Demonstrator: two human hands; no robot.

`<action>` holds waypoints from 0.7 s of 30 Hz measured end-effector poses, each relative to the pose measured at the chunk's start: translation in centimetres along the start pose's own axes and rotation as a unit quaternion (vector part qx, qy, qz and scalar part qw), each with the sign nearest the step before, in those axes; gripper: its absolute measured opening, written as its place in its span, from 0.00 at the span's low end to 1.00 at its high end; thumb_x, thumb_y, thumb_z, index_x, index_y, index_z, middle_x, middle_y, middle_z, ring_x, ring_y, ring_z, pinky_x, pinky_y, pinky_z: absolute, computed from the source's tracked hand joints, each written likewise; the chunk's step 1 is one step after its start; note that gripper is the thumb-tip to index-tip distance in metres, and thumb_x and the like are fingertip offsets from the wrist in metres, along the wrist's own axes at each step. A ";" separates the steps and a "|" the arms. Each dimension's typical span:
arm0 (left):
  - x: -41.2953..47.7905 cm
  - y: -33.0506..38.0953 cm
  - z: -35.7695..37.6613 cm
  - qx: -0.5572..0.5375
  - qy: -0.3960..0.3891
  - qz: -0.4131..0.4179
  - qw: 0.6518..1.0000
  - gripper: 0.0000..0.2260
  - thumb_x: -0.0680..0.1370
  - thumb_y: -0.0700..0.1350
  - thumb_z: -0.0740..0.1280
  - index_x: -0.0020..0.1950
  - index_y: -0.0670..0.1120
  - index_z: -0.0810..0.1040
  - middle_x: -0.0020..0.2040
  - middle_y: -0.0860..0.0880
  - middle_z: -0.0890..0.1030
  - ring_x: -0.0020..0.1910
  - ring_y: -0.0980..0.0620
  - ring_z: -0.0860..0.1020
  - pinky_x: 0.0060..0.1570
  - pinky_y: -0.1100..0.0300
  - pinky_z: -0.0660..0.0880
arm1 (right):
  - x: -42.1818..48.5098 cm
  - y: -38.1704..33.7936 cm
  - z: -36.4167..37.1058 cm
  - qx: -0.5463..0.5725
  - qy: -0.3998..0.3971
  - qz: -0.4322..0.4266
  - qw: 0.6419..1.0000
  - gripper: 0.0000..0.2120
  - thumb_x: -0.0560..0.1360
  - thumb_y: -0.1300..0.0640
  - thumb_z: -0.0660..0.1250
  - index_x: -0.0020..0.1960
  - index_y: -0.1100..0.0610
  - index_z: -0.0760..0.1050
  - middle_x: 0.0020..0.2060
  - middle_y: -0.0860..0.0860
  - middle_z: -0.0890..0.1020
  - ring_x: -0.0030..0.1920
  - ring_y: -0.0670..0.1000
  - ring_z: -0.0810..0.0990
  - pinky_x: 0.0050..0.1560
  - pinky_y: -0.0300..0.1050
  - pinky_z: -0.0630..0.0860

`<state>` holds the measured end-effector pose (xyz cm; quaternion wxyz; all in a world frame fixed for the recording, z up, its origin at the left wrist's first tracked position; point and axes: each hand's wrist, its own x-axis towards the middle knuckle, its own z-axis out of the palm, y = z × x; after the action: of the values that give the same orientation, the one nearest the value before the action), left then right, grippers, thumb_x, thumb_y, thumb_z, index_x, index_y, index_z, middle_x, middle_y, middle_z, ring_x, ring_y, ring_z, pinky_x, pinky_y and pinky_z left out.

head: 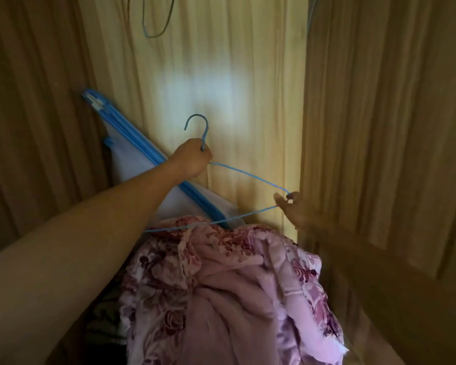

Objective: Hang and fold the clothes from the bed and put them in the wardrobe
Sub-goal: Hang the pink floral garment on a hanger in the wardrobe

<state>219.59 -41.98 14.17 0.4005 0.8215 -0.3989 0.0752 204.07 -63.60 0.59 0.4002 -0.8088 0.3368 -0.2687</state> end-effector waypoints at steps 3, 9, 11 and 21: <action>-0.2 -1.2 1.4 0.082 -0.047 -0.003 0.996 0.10 0.81 0.42 0.59 0.40 0.43 0.71 0.37 0.44 0.73 0.37 0.47 0.72 0.39 0.55 0.68 | 0.0 5.7 4.4 -0.201 -0.092 -0.004 0.975 0.39 0.68 0.27 0.65 0.66 0.54 0.66 0.59 0.57 0.78 0.57 0.61 0.80 0.55 0.49 0.76; 0.2 -3.2 4.5 0.163 -0.106 -0.029 0.981 0.08 0.82 0.45 0.62 0.45 0.43 0.73 0.42 0.44 0.75 0.41 0.48 0.73 0.43 0.53 0.69 | 2.5 9.6 6.5 -0.314 -0.065 -0.083 0.943 0.25 0.79 0.46 0.62 0.73 0.53 0.64 0.61 0.57 0.80 0.59 0.61 0.81 0.57 0.51 0.77; 0.3 -3.8 5.7 0.165 -0.116 -0.039 0.979 0.09 0.82 0.45 0.63 0.43 0.43 0.72 0.40 0.46 0.75 0.39 0.49 0.73 0.41 0.54 0.68 | 4.2 8.9 5.3 -0.256 -0.044 -0.092 0.961 0.13 0.78 0.50 0.62 0.61 0.53 0.73 0.60 0.58 0.81 0.59 0.61 0.81 0.57 0.51 0.77; 2.0 -2.3 12.4 0.030 -0.059 -0.097 0.993 0.04 0.80 0.39 0.63 0.47 0.40 0.75 0.39 0.46 0.76 0.40 0.49 0.74 0.35 0.57 0.68 | 5.8 -1.6 4.2 0.002 -0.001 -0.211 0.977 0.16 0.71 0.46 0.63 0.50 0.56 0.79 0.48 0.59 0.84 0.49 0.62 0.81 0.47 0.50 0.77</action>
<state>220.18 -51.28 5.37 0.3563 0.8711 -0.3380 -0.0008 211.19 -65.34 0.60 0.3366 -0.8611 0.1572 -0.3472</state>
